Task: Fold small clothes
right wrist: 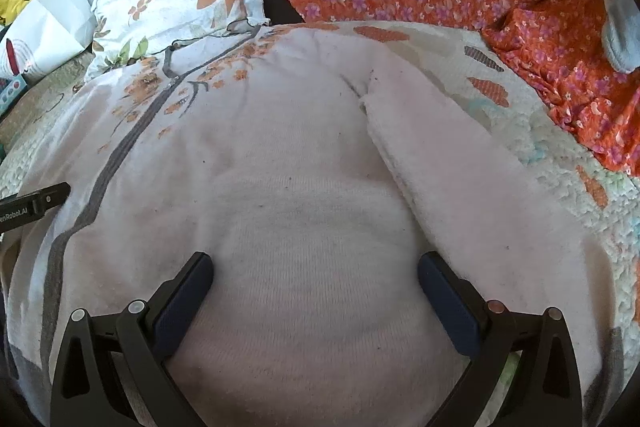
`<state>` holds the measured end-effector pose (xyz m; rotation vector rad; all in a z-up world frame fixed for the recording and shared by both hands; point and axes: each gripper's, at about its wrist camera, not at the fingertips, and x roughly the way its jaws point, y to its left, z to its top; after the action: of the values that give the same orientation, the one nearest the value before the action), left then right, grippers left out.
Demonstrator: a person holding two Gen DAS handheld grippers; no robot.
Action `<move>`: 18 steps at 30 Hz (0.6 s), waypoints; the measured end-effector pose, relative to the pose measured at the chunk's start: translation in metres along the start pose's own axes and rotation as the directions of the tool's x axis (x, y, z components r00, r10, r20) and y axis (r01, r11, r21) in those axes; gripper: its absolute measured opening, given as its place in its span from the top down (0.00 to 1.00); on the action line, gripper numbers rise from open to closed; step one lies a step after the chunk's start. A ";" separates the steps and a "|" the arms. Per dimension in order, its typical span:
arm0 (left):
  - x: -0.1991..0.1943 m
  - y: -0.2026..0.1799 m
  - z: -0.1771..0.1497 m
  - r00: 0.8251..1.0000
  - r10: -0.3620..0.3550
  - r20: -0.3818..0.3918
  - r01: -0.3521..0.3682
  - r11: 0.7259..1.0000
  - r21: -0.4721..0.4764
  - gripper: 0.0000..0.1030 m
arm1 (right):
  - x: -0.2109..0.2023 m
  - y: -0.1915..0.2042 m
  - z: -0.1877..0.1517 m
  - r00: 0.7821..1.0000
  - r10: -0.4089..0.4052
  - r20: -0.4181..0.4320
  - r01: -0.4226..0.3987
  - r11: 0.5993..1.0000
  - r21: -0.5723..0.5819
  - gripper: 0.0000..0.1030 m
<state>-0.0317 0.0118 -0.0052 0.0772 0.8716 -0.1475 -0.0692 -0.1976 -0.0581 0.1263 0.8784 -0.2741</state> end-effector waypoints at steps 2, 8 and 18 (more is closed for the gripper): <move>0.003 0.000 0.002 1.000 0.001 0.000 -0.001 1.000 0.000 0.00 | 0.000 0.001 0.000 1.000 -0.006 0.019 0.006 1.000 -0.002 0.00; 0.004 0.000 0.003 1.000 0.001 -0.001 -0.001 1.000 -0.001 0.00 | -0.001 0.002 -0.001 1.000 -0.011 0.020 0.011 1.000 -0.002 0.00; 0.001 -0.001 0.002 1.000 0.001 -0.001 -0.001 1.000 -0.001 0.00 | -0.001 0.002 0.000 1.000 0.001 0.003 -0.001 1.000 0.007 0.00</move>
<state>-0.0293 0.0103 -0.0046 0.0768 0.8728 -0.1466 -0.0692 -0.1954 -0.0568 0.1325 0.8742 -0.2760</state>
